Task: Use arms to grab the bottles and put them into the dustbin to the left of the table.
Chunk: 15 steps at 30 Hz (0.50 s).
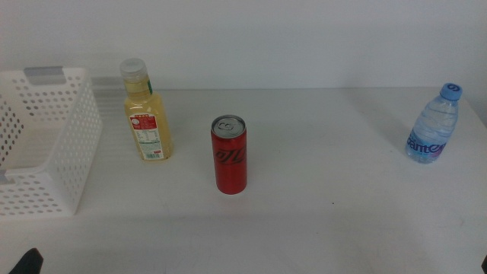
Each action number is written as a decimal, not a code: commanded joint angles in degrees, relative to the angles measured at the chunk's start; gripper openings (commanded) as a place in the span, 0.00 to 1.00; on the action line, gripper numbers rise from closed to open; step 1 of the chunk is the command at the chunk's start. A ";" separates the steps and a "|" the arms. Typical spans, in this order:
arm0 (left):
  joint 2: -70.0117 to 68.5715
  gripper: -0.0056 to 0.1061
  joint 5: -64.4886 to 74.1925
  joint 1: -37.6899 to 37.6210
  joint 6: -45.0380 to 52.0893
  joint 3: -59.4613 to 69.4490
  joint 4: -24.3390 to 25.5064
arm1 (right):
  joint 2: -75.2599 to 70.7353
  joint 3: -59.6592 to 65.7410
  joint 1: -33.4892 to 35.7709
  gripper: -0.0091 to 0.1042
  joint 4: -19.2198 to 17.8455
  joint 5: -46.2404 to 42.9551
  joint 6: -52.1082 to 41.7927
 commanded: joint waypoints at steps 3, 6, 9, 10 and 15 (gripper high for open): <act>4.20 0.81 -6.69 -1.09 -0.49 0.26 0.93 | -1.57 -0.47 -0.25 0.68 -0.60 -4.03 -0.72; 7.99 0.81 -11.34 -3.72 0.16 0.26 1.06 | -1.57 -0.47 -0.25 0.68 -0.60 -4.03 -0.72; 13.09 0.81 -17.34 -8.15 1.18 0.26 1.06 | -1.57 -0.47 -0.25 0.68 -0.60 -4.03 -0.72; 15.33 0.81 -19.60 -9.57 1.34 0.26 1.06 | -1.57 -0.47 -0.25 0.68 -0.60 -4.03 -0.72; 27.82 0.81 -30.27 -14.76 1.39 0.26 1.06 | -1.57 -0.47 -0.25 0.68 -0.60 -4.03 -0.72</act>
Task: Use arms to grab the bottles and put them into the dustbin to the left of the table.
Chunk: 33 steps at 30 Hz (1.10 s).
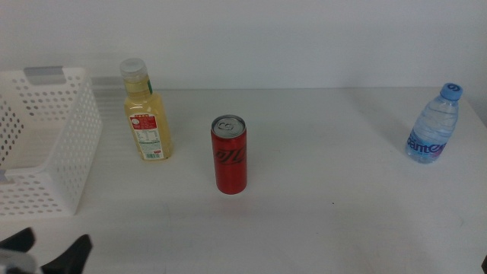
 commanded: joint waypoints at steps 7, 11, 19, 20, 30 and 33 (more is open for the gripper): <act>23.01 0.81 -28.82 -7.61 0.17 0.26 0.22 | -1.57 -0.47 -0.25 0.68 -0.60 -4.03 -0.72; 32.46 0.81 -37.57 -9.10 0.24 0.26 0.22 | -1.57 -0.47 -0.25 0.68 -0.60 -4.03 -0.72; 46.52 0.81 -51.57 -9.03 -3.48 0.26 2.54 | -1.57 -0.47 -0.25 0.68 -0.60 -4.03 -0.72; 47.75 0.81 -52.65 -9.03 -4.49 0.26 2.73 | -1.57 -0.47 -0.25 0.68 -0.60 -4.03 -0.72; 61.35 0.81 -68.69 -9.03 -7.49 -1.14 5.76 | -1.57 -0.47 -0.25 0.68 -0.60 -4.03 -0.72; 64.68 0.81 -68.70 -9.03 -7.85 -3.91 7.83 | -1.57 -0.47 -0.25 0.68 -0.60 -4.03 -0.72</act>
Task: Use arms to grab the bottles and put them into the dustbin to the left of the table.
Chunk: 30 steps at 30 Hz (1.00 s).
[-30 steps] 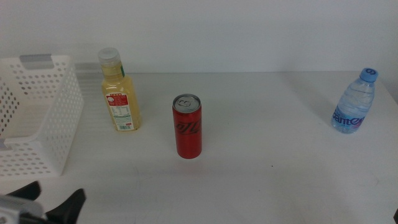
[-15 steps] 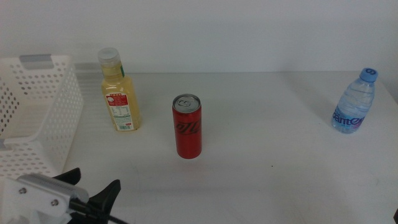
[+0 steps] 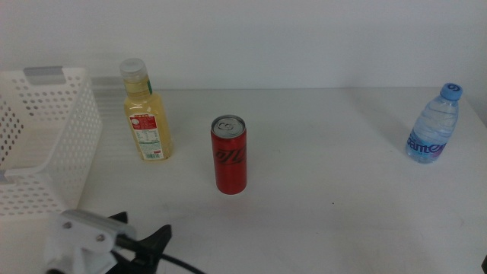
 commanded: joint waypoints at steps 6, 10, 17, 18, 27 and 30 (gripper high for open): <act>5.23 0.81 -10.28 -0.22 -1.89 -7.20 3.76 | -1.57 -0.47 -0.25 0.68 -0.60 -4.03 -0.72; 5.79 0.81 -9.63 -0.22 -1.83 -10.02 3.95 | -1.57 -0.47 -0.25 0.68 -0.60 -4.03 -0.72; 5.79 0.81 -5.43 -0.22 -1.25 -16.26 5.68 | -1.57 -0.47 -0.25 0.68 -0.60 -4.03 -0.72; 5.79 0.81 -3.94 -0.22 -1.25 -17.47 6.24 | -1.57 -0.47 -0.25 0.68 -0.60 -4.03 -0.72; 5.96 0.81 0.40 -0.22 -3.99 -22.45 9.63 | -1.57 -0.47 -0.25 0.68 -0.60 -4.03 -0.72; 5.96 0.81 1.07 -0.22 -3.99 -24.25 10.81 | -1.57 -0.47 -0.25 0.68 -0.60 -4.03 -0.72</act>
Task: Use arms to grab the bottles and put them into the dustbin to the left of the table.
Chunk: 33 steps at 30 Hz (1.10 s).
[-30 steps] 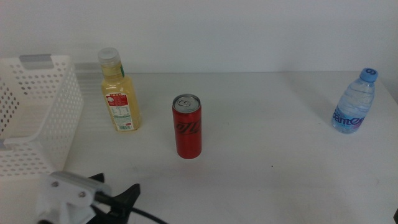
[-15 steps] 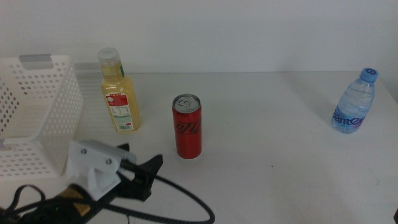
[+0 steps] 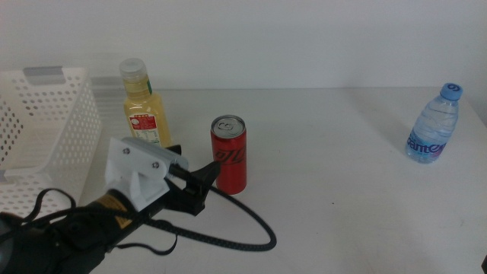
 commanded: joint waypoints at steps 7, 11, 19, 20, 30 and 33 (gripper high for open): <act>-1.20 0.81 -4.02 -0.22 -2.70 -3.52 0.11 | -1.57 -0.47 -0.25 0.68 -0.60 -4.03 -0.72; 0.02 0.81 -4.54 -0.17 -3.31 -3.52 -0.25 | -1.57 -0.47 -0.25 0.68 -0.60 -4.03 -0.72; 2.86 0.81 -6.63 -0.17 -3.65 -5.40 6.11 | -1.57 -0.47 -0.25 0.68 -0.60 -4.03 -0.72; 3.42 0.81 -5.92 -0.17 -4.30 -6.11 5.95 | -1.57 -0.47 -0.25 0.68 -0.60 -4.03 -0.72; 9.72 0.81 -3.74 -0.17 -5.44 -12.25 5.08 | -1.57 -0.47 -0.25 0.68 -0.60 -4.03 -0.72; 11.75 0.81 -4.00 -0.17 -5.69 -14.69 6.60 | -1.57 -0.47 -0.25 0.68 -0.60 -4.03 -0.72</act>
